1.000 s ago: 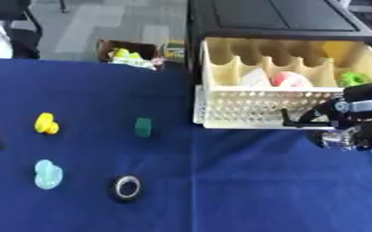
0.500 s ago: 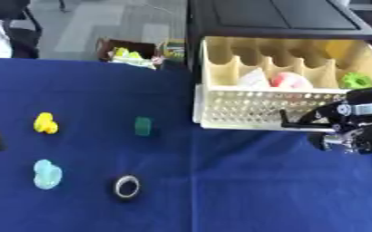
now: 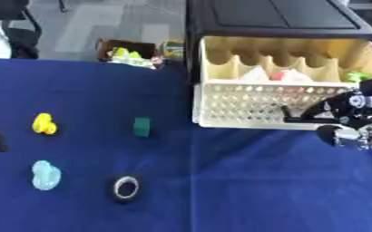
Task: Pick up objects from table and place into drawer.
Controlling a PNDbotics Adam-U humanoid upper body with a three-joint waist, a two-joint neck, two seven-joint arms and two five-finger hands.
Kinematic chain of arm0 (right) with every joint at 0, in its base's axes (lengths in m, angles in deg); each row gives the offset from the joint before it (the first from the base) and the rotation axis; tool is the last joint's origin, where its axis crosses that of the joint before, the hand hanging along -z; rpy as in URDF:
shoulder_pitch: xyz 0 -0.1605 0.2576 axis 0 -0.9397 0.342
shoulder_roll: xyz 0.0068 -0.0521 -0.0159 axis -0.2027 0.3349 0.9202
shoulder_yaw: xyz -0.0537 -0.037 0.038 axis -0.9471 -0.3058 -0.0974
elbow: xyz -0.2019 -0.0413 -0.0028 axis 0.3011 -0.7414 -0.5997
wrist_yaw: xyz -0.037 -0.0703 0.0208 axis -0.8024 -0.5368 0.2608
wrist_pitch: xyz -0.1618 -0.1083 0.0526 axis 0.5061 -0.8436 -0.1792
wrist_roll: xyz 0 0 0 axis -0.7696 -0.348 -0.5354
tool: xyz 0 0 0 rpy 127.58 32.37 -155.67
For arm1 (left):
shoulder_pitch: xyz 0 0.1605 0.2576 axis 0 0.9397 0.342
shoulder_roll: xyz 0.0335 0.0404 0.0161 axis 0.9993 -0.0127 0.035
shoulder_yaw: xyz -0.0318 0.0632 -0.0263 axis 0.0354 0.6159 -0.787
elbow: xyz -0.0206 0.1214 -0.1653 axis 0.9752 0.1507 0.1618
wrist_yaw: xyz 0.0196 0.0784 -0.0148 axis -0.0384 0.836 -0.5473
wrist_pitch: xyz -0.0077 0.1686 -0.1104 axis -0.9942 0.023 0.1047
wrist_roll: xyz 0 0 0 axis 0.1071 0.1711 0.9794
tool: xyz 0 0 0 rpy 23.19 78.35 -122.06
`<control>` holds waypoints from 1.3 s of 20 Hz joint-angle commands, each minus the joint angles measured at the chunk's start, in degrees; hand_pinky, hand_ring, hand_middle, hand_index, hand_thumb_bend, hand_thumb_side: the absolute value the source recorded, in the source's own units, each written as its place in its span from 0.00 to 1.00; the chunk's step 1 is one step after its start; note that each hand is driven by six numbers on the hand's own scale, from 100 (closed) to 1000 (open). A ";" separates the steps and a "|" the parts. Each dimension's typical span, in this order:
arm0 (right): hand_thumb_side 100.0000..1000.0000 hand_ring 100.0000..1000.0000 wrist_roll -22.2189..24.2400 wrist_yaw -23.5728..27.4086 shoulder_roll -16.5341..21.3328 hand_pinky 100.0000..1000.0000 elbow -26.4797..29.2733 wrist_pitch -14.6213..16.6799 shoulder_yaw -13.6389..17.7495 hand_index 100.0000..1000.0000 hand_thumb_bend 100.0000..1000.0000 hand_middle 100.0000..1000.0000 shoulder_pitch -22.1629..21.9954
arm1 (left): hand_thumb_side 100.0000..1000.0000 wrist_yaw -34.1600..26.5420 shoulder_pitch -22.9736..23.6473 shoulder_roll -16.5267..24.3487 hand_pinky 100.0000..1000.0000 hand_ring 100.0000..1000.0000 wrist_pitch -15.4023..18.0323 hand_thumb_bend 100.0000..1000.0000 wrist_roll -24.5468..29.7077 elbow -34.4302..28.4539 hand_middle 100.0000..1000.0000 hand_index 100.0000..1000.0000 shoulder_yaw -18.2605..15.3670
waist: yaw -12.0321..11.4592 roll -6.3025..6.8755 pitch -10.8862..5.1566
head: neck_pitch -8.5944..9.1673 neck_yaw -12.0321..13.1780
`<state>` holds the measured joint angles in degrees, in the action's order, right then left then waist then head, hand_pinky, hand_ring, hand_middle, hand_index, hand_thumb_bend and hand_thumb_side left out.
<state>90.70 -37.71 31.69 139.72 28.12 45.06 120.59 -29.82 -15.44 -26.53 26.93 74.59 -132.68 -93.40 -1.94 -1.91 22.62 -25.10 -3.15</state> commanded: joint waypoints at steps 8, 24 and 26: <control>1.00 0.23 1.36 -3.45 2.63 0.20 0.74 0.04 0.16 0.95 0.00 0.04 0.18 | 1.00 -0.21 -0.40 0.47 0.51 0.54 0.04 0.05 0.42 -1.12 0.52 0.64 -0.37 | -0.17 -0.18 -1.01 | 0.54 0.04; 1.00 0.25 -9.27 3.42 -1.39 0.30 0.89 6.40 11.81 0.85 0.00 0.00 -1.27 | 1.00 -0.06 -0.42 0.45 0.51 0.54 -0.08 0.05 -0.25 -1.12 0.52 0.64 -0.82 | 0.58 0.04 -1.09 | 0.70 1.66; 1.00 0.25 -13.75 5.25 -2.77 0.31 0.89 6.15 13.37 0.84 0.00 0.00 -1.52 | 1.00 -0.06 -0.45 0.41 0.51 0.54 -0.04 0.05 -0.33 -1.12 0.52 0.64 -0.82 | 0.58 0.12 -1.06 | 0.65 1.81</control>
<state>79.13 -33.77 28.34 139.99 34.30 56.45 118.62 -29.83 -15.46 -26.53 26.89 74.52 -132.68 -93.75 -1.45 -1.83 22.65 -25.05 -1.56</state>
